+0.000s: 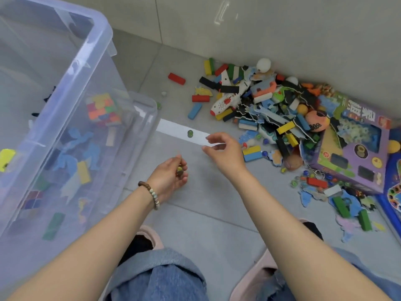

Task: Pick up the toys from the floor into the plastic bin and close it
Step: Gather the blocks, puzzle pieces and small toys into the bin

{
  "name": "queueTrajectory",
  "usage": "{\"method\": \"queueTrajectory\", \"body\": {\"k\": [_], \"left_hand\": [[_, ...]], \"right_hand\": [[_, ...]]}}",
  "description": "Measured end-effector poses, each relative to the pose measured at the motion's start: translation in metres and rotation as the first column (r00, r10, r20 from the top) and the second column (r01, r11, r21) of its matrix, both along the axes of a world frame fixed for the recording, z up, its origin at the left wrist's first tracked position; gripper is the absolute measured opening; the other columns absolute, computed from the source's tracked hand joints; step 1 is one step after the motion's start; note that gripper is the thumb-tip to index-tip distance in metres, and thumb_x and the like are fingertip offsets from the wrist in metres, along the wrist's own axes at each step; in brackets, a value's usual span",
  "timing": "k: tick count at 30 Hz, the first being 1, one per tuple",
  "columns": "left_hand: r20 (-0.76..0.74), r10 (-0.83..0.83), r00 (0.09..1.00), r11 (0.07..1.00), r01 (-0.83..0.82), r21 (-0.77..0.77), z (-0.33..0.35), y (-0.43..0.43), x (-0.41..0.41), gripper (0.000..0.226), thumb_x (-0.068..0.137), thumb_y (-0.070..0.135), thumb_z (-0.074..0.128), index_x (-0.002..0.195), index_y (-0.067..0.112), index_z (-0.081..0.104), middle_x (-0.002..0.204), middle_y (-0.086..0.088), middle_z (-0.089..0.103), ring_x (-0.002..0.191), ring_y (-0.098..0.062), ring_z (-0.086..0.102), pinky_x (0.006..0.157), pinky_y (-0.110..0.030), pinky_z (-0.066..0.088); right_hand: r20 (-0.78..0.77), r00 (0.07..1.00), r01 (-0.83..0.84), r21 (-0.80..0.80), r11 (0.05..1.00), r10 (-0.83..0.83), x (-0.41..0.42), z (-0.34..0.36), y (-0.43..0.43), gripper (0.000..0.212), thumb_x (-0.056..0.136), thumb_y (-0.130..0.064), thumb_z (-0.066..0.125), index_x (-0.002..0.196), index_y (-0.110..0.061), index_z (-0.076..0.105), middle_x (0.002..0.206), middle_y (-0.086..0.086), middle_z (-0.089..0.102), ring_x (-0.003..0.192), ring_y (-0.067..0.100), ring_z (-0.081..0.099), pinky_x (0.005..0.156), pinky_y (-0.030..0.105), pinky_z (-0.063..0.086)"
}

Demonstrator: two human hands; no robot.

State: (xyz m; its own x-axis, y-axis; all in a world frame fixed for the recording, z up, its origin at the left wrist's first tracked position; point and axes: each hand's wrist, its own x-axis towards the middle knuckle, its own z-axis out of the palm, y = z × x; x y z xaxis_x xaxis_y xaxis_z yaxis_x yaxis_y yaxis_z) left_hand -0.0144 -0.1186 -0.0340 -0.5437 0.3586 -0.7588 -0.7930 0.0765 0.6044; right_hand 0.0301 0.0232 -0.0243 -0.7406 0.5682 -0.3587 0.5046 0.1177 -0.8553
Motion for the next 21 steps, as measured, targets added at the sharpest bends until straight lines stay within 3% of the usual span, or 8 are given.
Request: {"method": "queueTrajectory", "body": {"k": [3,6,10,14,16,19,21], "left_hand": [[-0.151,-0.036,0.988,0.988,0.012,-0.156,-0.005,-0.002,-0.023,0.037,0.097,0.036,0.043,0.067,0.014,0.045,0.063,-0.001,0.040,0.038,-0.006,0.035,0.034,-0.014,0.031],[-0.226,-0.065,0.972,0.974,0.013,-0.226,-0.008,-0.003,-0.039,0.039,0.097,0.036,0.043,0.065,0.013,0.044,0.062,-0.002,0.040,0.038,-0.007,0.036,0.037,-0.014,0.035],[-0.116,0.044,0.992,0.991,-0.058,-0.122,-0.009,0.003,-0.048,0.031,0.097,0.031,0.045,0.076,0.010,0.055,0.073,-0.006,0.051,0.059,-0.014,0.055,0.053,-0.018,0.055],[-0.043,0.128,0.991,0.989,-0.131,-0.073,-0.010,0.007,-0.057,0.028,0.098,0.029,0.042,0.089,0.009,0.059,0.088,-0.008,0.058,0.077,-0.019,0.061,0.070,-0.024,0.056],[-0.046,0.147,0.988,0.986,-0.150,-0.071,-0.011,0.008,-0.060,0.027,0.099,0.027,0.042,0.090,0.008,0.059,0.088,-0.008,0.059,0.078,-0.019,0.061,0.070,-0.024,0.056],[-0.073,0.153,0.986,0.984,-0.158,-0.080,-0.013,0.010,-0.065,0.027,0.099,0.026,0.041,0.089,0.009,0.059,0.088,-0.008,0.059,0.076,-0.018,0.062,0.067,-0.023,0.056],[-0.079,0.182,0.980,0.979,-0.188,-0.080,-0.013,0.010,-0.070,0.029,0.100,0.026,0.039,0.087,0.008,0.059,0.087,-0.009,0.060,0.074,-0.019,0.061,0.064,-0.022,0.057]], "right_hand": [[0.074,0.975,-0.218,0.116,0.969,0.210,-0.037,-0.017,-0.008,0.025,0.081,-0.015,0.070,0.104,-0.019,0.062,0.113,0.001,0.054,0.093,0.013,0.055,0.084,0.024,0.046],[0.040,0.975,-0.222,0.147,0.964,0.218,-0.062,-0.025,-0.014,0.029,0.083,-0.014,0.067,0.112,-0.019,0.061,0.120,0.001,0.049,0.098,0.010,0.053,0.087,0.019,0.041],[0.095,0.955,-0.297,0.252,0.921,0.282,-0.066,-0.039,-0.009,0.020,0.084,-0.011,0.065,0.104,-0.012,0.065,0.112,0.005,0.057,0.096,0.015,0.058,0.084,0.019,0.042],[0.128,0.931,-0.364,0.339,0.868,0.341,-0.066,-0.045,0.006,0.016,0.083,-0.015,0.065,0.099,-0.016,0.062,0.099,0.000,0.057,0.083,0.010,0.051,0.077,0.028,0.046],[0.101,0.937,-0.349,0.356,0.867,0.336,-0.071,-0.044,0.010,0.023,0.081,-0.020,0.068,0.100,-0.021,0.054,0.102,-0.006,0.049,0.082,0.008,0.048,0.072,0.024,0.041],[0.043,0.918,-0.389,0.289,0.874,0.395,-0.087,-0.044,0.009,0.042,0.080,-0.022,0.071,0.117,-0.027,0.054,0.120,-0.007,0.046,0.092,0.007,0.049,0.080,0.021,0.042],[0.059,0.877,-0.472,0.282,0.835,0.476,-0.100,-0.046,0.006,0.042,0.081,-0.022,0.070,0.122,-0.027,0.056,0.123,-0.007,0.047,0.091,0.005,0.046,0.080,0.019,0.038]]}}
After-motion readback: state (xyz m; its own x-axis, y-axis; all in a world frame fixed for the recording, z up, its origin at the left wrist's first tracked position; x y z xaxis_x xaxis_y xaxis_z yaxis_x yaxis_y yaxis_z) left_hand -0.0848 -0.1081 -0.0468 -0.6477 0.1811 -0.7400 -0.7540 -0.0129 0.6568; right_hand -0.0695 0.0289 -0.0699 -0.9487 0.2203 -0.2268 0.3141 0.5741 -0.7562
